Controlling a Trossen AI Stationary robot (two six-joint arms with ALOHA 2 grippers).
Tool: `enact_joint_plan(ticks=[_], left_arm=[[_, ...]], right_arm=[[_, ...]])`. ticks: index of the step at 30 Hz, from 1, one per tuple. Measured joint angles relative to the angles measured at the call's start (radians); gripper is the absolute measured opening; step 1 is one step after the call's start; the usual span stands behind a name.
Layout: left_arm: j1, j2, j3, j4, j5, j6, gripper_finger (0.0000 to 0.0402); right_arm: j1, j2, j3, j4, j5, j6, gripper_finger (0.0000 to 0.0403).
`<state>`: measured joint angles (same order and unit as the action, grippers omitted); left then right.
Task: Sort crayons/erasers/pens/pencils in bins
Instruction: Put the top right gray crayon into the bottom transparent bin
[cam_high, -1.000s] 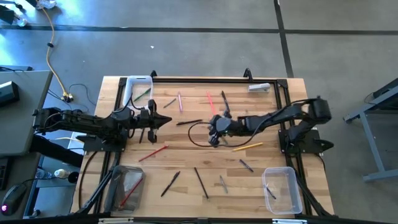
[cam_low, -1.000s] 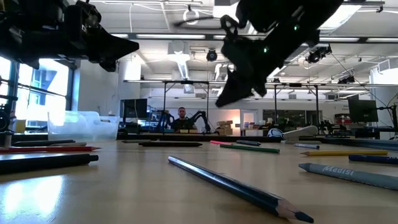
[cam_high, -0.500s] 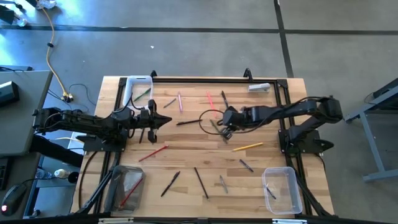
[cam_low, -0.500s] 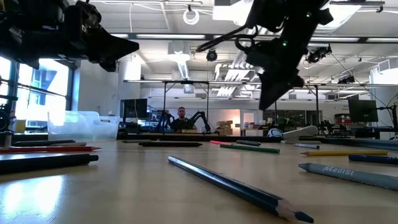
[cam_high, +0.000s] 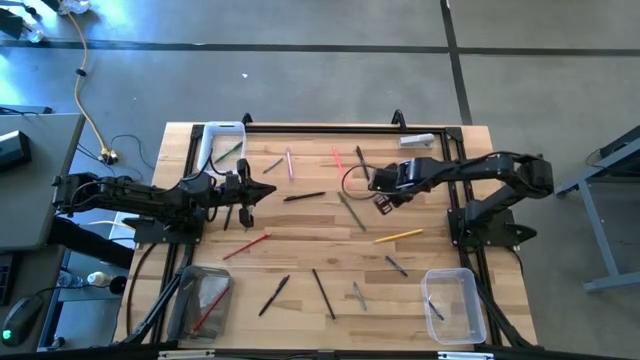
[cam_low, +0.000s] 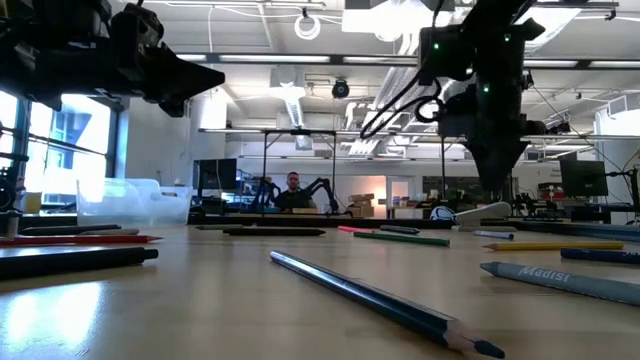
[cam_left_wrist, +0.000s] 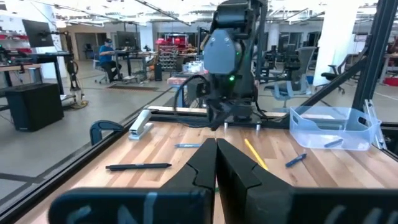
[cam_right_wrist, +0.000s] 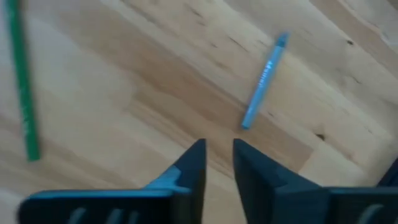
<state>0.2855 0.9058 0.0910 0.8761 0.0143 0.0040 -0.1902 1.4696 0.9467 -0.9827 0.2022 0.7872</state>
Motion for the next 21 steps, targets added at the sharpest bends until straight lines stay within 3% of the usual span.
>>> enact_joint_plan(ticks=[4,7,17,21], left_arm=[[0.0,0.0,0.0,0.0,0.0,0.0,0.0001],[0.0,0.0,0.0,0.0,0.0,0.0,0.0],[0.0,0.0,0.0,0.0,0.0,-0.004,0.0],[0.0,0.0,0.0,0.0,0.0,-0.004,0.0]], right_arm=[[-0.059,0.0,-0.06,0.059,-0.047,0.044,0.0129],[-0.119,0.0,-0.127,0.135,-0.064,0.05,0.0142],[-0.262,0.0,-0.28,0.374,-0.063,0.043,0.0143],[-0.276,-0.003,-0.301,0.408,-0.067,0.024,0.0123]])
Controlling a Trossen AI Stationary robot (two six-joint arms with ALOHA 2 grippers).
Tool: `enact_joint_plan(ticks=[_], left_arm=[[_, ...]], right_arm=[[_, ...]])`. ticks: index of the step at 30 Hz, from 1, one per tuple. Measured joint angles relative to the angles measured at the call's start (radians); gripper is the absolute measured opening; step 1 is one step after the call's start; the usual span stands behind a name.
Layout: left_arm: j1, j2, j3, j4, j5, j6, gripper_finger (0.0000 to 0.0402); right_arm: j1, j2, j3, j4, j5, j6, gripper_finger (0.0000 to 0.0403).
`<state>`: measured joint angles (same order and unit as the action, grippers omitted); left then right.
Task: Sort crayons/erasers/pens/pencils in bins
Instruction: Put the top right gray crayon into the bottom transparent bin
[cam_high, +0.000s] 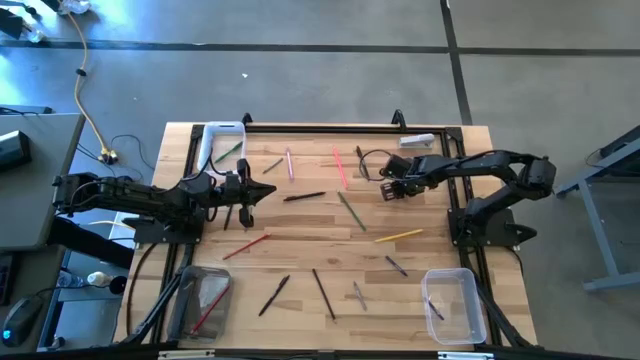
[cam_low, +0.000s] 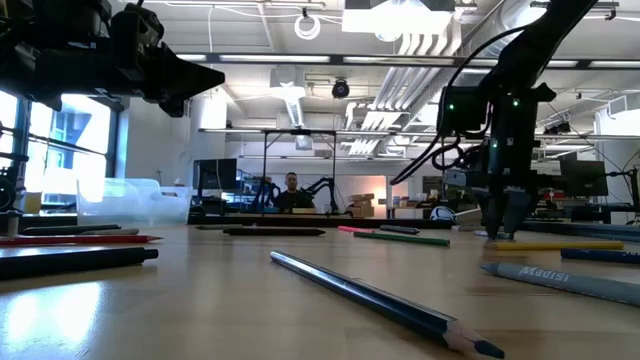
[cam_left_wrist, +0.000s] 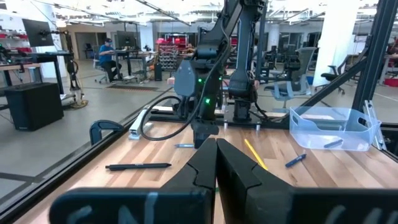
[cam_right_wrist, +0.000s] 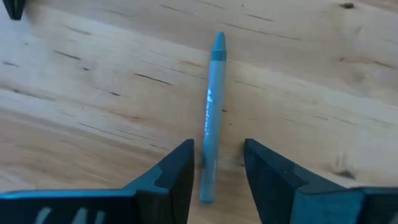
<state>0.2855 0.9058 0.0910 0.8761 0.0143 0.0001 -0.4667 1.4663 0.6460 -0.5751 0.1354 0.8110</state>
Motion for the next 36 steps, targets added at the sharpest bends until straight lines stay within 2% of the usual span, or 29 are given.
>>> enact_joint_plan(ticks=[8,12,22,29,36], left_arm=[[0.0,0.0,0.0,0.0,0.0,0.003,0.0],[0.0,0.0,0.0,0.0,0.0,0.003,0.0001],[0.0,0.0,0.0,0.0,0.0,0.003,0.0],[0.0,0.0,0.0,0.0,0.0,0.003,0.0001],[0.0,0.0,0.0,0.0,0.0,0.003,0.0001]], right_arm=[[0.0,0.001,-0.005,0.013,0.013,-0.026,0.0045],[0.0,0.002,-0.005,0.013,0.014,-0.03,0.0025],[0.023,-0.028,-0.01,0.007,0.003,-0.029,0.0023],[0.083,-0.141,-0.009,-0.014,-0.01,0.005,0.0023],[0.206,-0.267,-0.008,-0.059,-0.016,0.102,0.0023]])
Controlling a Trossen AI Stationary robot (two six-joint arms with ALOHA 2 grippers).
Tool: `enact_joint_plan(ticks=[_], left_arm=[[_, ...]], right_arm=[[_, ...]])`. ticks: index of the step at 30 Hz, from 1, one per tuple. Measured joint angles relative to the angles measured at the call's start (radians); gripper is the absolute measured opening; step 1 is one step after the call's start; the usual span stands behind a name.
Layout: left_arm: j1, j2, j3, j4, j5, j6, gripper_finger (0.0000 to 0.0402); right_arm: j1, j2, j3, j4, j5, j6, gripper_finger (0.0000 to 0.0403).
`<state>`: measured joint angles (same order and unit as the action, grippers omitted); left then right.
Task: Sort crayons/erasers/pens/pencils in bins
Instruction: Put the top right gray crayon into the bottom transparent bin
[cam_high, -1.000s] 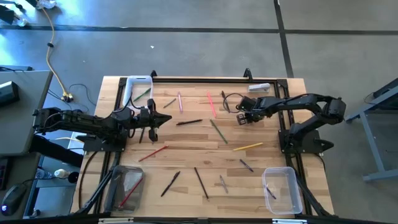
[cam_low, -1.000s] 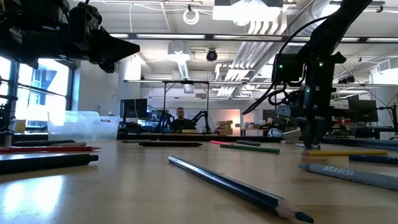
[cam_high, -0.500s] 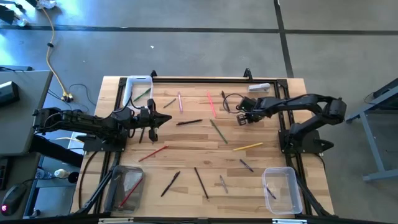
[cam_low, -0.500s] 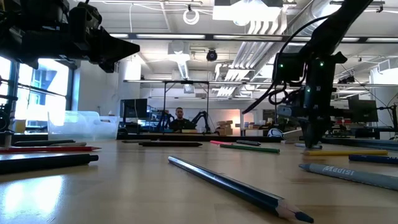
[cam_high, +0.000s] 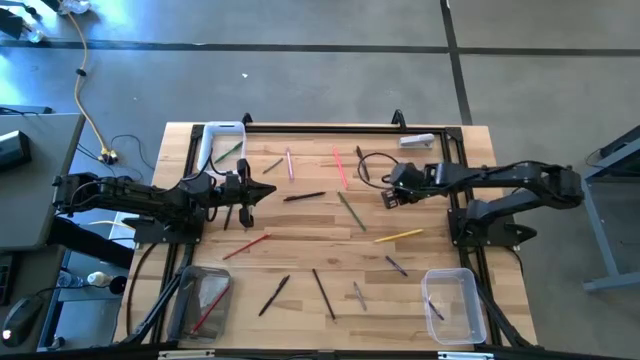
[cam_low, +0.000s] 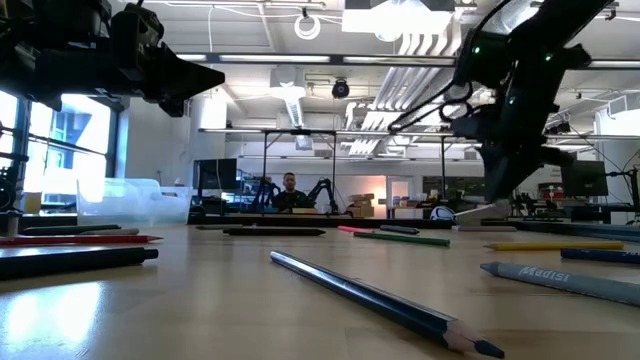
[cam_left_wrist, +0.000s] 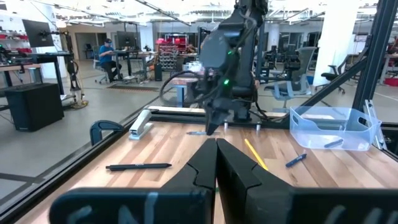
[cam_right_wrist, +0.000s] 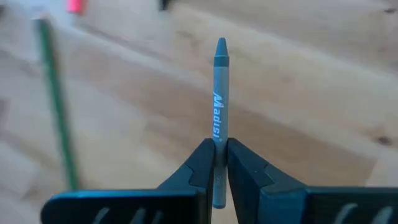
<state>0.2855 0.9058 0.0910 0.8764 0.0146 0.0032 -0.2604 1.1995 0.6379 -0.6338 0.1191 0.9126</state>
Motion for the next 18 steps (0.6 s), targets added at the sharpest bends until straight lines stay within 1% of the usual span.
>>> enact_joint_plan(ticks=[6,11,15,18], left_arm=[[0.0,0.0,0.0,0.0,0.0,0.0,0.0001],[0.0,0.0,0.0,0.0,0.0,0.0,0.0001],[0.0,0.0,0.0,0.0,0.0,0.0,0.0],[0.0,0.0,0.0,0.0,0.0,0.0,0.0001]], right_arm=[[0.154,-0.093,0.0,-0.027,-0.023,0.129,0.0023],[0.3,-0.135,0.008,-0.042,-0.023,0.272,0.0024],[0.405,-0.129,0.078,-0.13,-0.005,0.35,0.0024],[0.475,-0.117,0.151,-0.216,0.037,0.399,0.0024]])
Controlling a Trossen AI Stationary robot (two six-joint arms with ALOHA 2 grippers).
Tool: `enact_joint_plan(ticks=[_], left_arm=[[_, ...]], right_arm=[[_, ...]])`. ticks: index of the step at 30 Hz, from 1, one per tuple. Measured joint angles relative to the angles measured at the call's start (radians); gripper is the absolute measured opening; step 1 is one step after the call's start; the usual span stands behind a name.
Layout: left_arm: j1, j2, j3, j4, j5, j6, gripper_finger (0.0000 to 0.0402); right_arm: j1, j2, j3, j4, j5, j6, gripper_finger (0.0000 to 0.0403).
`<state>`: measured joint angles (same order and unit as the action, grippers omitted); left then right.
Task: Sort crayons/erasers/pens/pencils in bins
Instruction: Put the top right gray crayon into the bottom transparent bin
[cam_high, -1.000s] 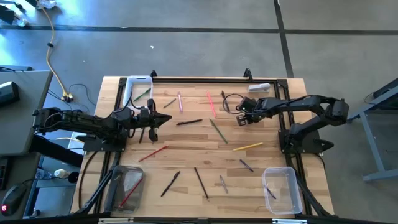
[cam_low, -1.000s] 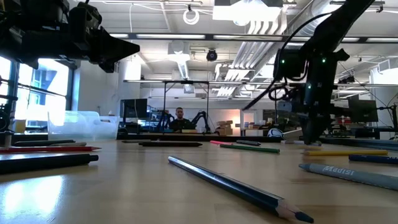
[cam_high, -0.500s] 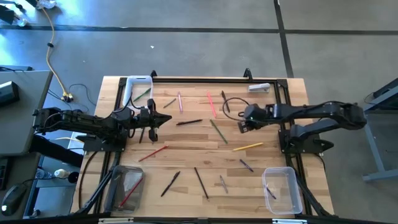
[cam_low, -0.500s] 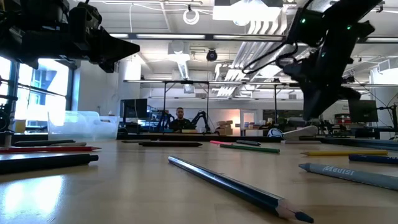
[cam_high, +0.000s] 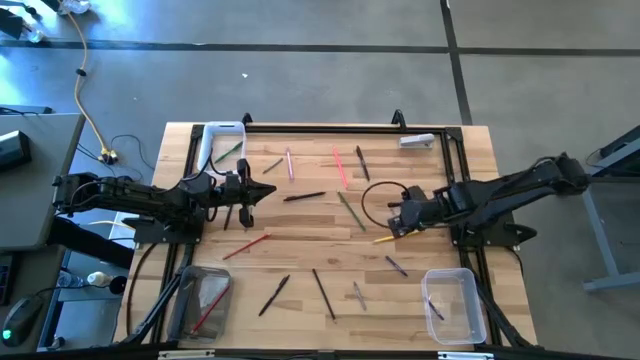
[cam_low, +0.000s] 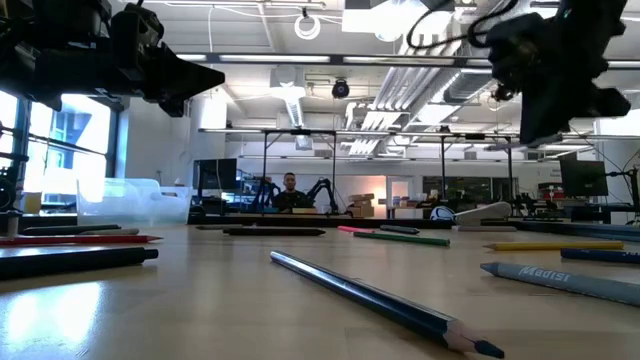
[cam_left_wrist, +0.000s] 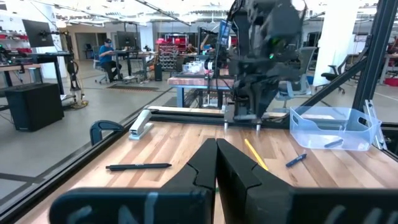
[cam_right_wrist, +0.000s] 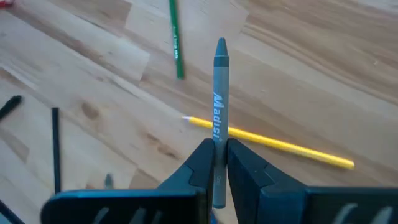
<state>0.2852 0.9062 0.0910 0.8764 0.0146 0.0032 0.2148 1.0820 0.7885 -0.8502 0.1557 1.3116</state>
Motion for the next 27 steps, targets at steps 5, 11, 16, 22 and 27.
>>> enact_joint_plan(ticks=[5,11,16,22,27], left_arm=[[0.0,0.0,0.0,0.0,0.0,0.0,0.0],[0.0,0.0,0.0,0.0,0.0,0.0,0.0],[0.0,0.0,0.0,0.0,0.0,0.0,0.0],[0.0,0.0,0.0,0.0,0.0,0.0,0.0],[0.0,0.0,0.0,0.0,0.0,0.0,0.0001]], right_arm=[[0.102,0.032,0.103,-0.095,0.035,0.081,0.0024],[0.214,0.097,0.198,-0.139,0.025,0.171,0.0024],[0.32,0.158,0.271,-0.183,-0.027,0.288,0.0024],[0.446,0.208,0.311,-0.228,-0.126,0.456,0.0024],[0.53,0.233,0.311,-0.23,-0.191,0.582,0.0024]])
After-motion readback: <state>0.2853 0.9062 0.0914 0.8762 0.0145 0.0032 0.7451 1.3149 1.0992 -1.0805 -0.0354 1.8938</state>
